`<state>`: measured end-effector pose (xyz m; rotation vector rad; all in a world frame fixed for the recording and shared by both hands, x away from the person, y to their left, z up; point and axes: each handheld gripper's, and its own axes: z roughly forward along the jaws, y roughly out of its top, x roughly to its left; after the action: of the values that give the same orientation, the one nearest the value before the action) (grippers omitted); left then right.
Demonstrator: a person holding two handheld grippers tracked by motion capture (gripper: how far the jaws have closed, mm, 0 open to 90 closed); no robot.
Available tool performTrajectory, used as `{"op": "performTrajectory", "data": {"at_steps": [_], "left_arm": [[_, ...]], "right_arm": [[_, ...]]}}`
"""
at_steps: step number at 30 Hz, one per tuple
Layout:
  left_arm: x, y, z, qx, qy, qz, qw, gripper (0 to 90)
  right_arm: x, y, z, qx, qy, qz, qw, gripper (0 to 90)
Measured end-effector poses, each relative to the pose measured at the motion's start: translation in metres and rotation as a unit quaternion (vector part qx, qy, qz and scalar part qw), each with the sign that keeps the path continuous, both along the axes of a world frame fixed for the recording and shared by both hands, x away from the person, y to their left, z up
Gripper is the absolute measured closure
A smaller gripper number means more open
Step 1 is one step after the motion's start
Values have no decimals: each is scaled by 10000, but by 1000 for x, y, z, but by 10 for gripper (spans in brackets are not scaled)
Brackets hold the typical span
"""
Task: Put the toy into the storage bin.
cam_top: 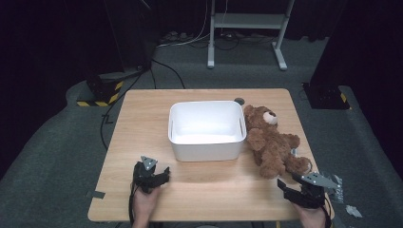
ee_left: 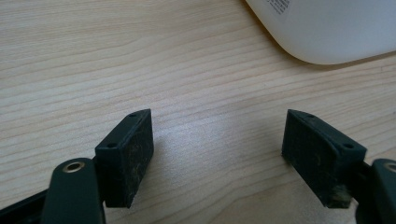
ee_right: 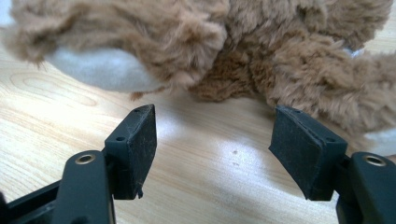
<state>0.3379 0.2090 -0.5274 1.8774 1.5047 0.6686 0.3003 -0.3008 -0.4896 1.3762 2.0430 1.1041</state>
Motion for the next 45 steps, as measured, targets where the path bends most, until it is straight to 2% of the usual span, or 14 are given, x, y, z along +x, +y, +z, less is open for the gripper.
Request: {"op": "performTrajectory", "data": {"at_steps": [7,12,17,23,33,45], "left_arm": [[0,0,0,4,2,-3,10000,249],[0,0,0,0,0,-1,10000,249],[0,0,0,1,0,-1,10000,249],[0,0,0,3,0,-2,10000,249],[0,-1,0,-36,-14,-20,10000,249],[0,0,0,-11,4,-42,10000,249]], "right_arm": [[1,-6,11,185,-66,-28,9998,332],[1,-11,17,214,-64,-46,9997,341],[5,-14,25,291,-169,-120,9994,354],[11,-15,30,413,-174,-134,9989,358],[22,-11,37,308,-273,-65,9991,361],[32,-6,43,365,-293,-25,9989,366]]}}
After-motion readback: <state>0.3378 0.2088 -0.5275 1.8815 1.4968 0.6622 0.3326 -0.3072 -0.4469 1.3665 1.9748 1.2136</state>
